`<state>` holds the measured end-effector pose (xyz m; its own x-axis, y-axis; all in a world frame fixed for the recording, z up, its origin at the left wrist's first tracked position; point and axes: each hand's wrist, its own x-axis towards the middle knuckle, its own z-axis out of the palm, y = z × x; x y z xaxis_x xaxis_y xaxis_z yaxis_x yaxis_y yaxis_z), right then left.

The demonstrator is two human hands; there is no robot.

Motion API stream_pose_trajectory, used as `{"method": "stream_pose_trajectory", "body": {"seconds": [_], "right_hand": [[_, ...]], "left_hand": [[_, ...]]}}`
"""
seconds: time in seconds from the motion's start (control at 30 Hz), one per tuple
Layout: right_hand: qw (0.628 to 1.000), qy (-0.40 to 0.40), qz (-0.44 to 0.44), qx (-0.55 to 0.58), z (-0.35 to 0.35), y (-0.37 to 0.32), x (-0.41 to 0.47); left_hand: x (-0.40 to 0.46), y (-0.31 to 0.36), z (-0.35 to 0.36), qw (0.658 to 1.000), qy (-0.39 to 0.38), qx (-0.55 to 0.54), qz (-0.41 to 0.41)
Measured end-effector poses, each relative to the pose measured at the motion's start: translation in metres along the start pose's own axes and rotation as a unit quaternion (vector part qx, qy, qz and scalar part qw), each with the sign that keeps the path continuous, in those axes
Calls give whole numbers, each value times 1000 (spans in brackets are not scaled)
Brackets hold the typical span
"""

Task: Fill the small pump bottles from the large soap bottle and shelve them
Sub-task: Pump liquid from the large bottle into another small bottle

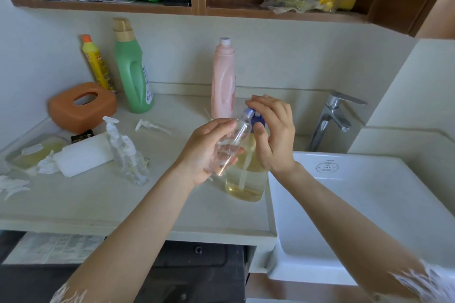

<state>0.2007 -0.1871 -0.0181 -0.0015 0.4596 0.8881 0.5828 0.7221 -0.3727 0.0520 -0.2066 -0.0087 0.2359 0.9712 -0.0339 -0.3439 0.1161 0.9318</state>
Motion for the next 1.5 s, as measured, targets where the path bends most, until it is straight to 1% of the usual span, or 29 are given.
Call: {"method": "stream_pose_trajectory", "body": {"seconds": [0.1, 0.3, 0.5, 0.57, 0.73, 0.93, 1.1, 1.3, 1.4, 1.5], "right_hand": [[1000, 7, 1, -3, 5, 5, -6], [1000, -15, 16, -15, 1, -2, 2], [1000, -8, 16, -3, -5, -5, 18], [1000, 1, 9, -1, -2, -3, 11], [999, 19, -38, 14, 8, 9, -5], [999, 16, -32, 5, 12, 16, -15], [999, -12, -30, -9, 4, 6, -1], [998, -52, -20, 18, -12, 3, 18], [999, -32, -26, 23, -4, 4, 6], [999, -3, -22, 37, 6, 3, -6]], "left_hand": [[0, -5, -2, 1000, 10, -1, -23], [-2, -4, -4, 1000, 13, -2, -24], [1, 4, 0, 1000, -11, -6, -19], [2, 4, -1, 1000, -16, -8, -15], [3, -2, -5, 1000, -21, -13, -14], [1, -9, -6, 999, -10, -20, -33], [1, -1, -6, 999, -18, -18, -20], [2, 9, -4, 999, -27, -5, -20], [2, 7, -4, 999, -27, -5, -17], [1, 1, -5, 1000, -1, 11, 5]]}}
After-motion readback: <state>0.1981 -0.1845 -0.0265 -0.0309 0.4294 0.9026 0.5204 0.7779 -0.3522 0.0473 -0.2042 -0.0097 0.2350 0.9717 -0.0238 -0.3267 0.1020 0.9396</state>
